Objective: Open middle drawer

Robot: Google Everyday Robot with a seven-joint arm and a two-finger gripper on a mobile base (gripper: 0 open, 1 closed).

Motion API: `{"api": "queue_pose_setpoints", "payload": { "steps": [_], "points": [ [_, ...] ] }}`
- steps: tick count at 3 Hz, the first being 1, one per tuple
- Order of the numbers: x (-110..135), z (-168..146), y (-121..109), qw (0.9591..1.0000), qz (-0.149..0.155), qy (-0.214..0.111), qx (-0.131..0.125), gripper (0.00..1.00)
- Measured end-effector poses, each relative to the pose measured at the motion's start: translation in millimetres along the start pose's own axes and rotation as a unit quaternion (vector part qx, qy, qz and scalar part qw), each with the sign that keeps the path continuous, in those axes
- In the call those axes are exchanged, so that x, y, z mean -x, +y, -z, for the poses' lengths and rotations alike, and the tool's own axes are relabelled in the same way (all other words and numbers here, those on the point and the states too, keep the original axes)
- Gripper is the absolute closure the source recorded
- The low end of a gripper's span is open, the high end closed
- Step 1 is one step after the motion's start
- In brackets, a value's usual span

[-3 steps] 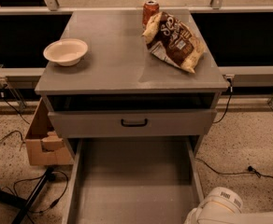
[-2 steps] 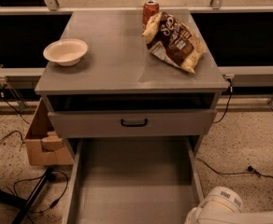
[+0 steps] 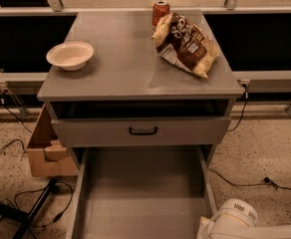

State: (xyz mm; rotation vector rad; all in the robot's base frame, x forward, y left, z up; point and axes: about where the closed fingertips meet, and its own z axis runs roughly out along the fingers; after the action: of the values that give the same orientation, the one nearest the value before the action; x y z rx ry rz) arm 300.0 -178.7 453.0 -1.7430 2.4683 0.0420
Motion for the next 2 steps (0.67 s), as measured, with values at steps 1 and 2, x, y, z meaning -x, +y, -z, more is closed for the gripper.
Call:
{"api": "queue_pose_setpoints", "payload": {
  "steps": [1,2],
  "points": [
    [0.0,0.0,0.0,1.0000,0.000,0.000,0.000,0.00],
    [7.1,22.4,-8.2,0.9998,0.014,0.001,-0.017,0.00]
  ]
}}
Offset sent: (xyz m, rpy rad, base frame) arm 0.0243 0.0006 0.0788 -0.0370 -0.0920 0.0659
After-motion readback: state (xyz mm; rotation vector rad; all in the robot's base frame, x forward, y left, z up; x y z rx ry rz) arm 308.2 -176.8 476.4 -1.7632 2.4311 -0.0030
